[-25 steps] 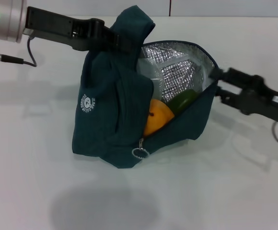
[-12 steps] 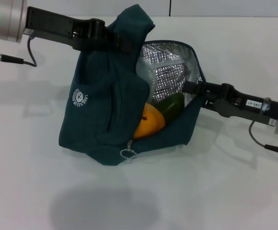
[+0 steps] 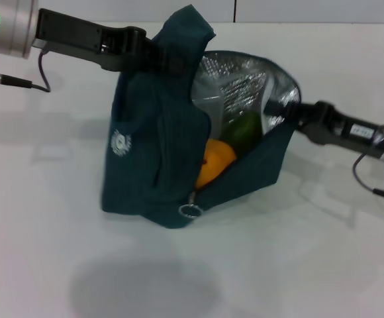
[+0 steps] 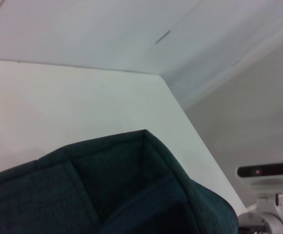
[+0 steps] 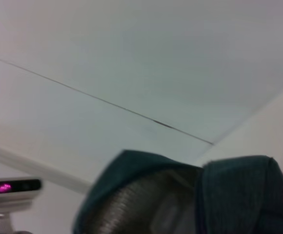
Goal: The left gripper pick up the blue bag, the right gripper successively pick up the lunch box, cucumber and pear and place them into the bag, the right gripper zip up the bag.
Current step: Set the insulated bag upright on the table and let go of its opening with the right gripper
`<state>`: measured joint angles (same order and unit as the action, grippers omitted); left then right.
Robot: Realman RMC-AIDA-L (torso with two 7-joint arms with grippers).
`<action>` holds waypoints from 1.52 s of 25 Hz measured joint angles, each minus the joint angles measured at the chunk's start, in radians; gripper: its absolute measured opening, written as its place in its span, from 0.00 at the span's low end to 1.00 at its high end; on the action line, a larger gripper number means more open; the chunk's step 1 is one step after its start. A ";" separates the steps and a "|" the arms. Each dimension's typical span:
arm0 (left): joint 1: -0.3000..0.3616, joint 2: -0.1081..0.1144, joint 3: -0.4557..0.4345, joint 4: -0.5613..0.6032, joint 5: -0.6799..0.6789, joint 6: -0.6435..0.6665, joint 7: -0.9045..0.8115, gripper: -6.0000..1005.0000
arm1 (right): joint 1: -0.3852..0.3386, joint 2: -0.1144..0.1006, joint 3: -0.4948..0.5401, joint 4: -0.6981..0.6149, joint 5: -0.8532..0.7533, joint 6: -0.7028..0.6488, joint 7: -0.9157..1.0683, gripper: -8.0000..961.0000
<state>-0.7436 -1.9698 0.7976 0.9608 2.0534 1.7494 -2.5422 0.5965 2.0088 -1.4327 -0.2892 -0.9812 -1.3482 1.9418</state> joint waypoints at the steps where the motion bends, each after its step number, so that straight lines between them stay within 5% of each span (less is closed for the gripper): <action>1: -0.002 0.004 0.000 0.000 0.000 0.011 -0.005 0.05 | 0.000 -0.003 0.016 -0.003 0.000 -0.018 -0.011 0.18; 8: -0.017 0.046 -0.007 -0.014 -0.088 0.125 -0.059 0.05 | -0.007 -0.048 0.103 -0.096 -0.003 -0.188 -0.022 0.06; 15: -0.020 0.021 -0.002 -0.092 -0.114 0.098 -0.045 0.05 | -0.003 -0.079 0.126 -0.137 -0.014 -0.257 0.006 0.03; 26: -0.003 -0.033 0.002 -0.176 -0.030 -0.053 0.035 0.05 | 0.005 -0.058 0.125 -0.096 -0.118 -0.163 0.005 0.02; 38: 0.023 -0.038 0.008 -0.177 -0.024 -0.077 0.047 0.05 | 0.006 -0.041 0.131 -0.086 -0.148 -0.104 -0.001 0.03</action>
<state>-0.7210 -2.0082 0.8058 0.7839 2.0293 1.6720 -2.4950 0.6020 1.9675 -1.3022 -0.3750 -1.1288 -1.4523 1.9405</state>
